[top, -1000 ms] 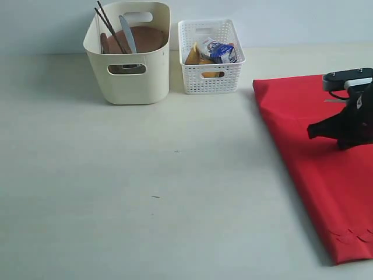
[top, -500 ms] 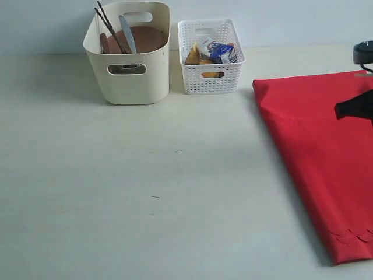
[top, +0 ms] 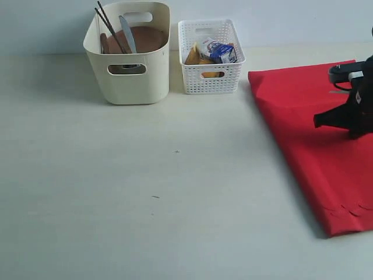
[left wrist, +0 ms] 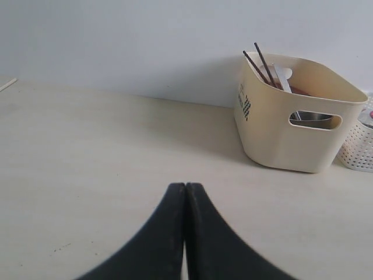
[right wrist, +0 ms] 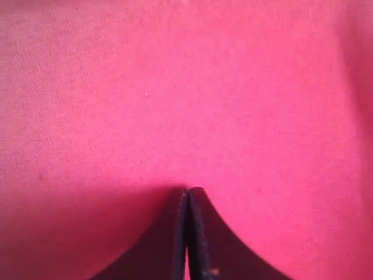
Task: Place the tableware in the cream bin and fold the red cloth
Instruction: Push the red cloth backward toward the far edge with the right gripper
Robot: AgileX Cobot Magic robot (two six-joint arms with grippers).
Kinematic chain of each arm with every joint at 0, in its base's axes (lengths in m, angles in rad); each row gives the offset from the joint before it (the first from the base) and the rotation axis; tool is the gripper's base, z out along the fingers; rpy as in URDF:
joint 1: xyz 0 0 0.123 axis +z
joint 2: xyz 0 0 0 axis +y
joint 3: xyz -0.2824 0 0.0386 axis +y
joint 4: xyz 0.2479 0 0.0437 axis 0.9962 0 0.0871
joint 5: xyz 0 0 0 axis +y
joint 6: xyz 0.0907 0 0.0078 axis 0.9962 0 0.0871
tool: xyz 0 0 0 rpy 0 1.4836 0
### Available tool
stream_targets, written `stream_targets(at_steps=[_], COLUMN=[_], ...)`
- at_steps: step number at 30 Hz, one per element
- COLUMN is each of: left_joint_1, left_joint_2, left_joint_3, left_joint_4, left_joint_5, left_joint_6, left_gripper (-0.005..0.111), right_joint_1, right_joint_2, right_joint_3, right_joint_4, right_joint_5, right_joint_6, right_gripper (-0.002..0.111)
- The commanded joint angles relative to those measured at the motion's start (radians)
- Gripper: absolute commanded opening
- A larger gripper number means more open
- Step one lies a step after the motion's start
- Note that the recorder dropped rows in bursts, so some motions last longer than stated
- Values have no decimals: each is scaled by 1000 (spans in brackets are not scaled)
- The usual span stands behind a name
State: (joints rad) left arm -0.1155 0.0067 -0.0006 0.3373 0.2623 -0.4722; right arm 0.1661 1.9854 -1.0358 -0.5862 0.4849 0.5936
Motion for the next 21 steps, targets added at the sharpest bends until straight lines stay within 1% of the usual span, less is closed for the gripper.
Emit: stream_targets(at_steps=[1,13,16,21], left_joint_1=[1,1,1,1], left_joint_2=[-7,-7,-7,-7], left_joint_3=[1,1,1,1], left_joint_4=[2,2,2,2], left_joint_5=[-4,-4,-4,-4], left_joint_6=[1,1,1,1], left_gripper=[2,2,2,2], right_joint_1=[-3,-3,-3,-3], right_joint_2=[58,210,247,284], right_joint_3=[-81,-328,-401,-495], right_joint_4=[99,541,577,575], right_joint_5=[-57,-62,-37,29], right_joint_6=[-90,-510,-567,-568], right_gripper=[0,0,0,0])
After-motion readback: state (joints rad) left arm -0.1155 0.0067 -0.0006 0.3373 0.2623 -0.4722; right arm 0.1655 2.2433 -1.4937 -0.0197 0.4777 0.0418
